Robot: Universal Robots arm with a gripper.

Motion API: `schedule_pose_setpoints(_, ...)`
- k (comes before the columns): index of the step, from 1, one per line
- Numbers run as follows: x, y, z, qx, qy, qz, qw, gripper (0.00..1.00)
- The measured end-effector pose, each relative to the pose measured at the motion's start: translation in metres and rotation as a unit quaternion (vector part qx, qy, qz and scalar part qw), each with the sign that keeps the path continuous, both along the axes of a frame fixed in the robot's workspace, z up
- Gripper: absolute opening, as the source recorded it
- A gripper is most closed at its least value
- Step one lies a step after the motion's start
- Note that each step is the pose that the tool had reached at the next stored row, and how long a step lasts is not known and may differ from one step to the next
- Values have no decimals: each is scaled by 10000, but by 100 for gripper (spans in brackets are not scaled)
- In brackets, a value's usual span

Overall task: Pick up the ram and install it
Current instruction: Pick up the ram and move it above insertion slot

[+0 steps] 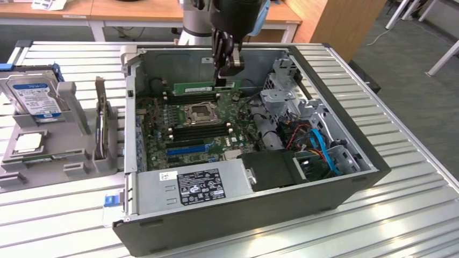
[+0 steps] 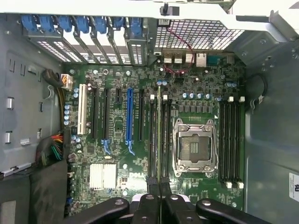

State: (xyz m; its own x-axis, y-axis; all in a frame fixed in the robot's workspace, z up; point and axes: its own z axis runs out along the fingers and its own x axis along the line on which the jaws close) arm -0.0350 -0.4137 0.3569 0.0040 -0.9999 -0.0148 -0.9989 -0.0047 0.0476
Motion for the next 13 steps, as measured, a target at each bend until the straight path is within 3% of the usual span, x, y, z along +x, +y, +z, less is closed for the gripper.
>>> schedule_pose_setpoints(13,0,-1,-90,-1,0,0,10000,12)
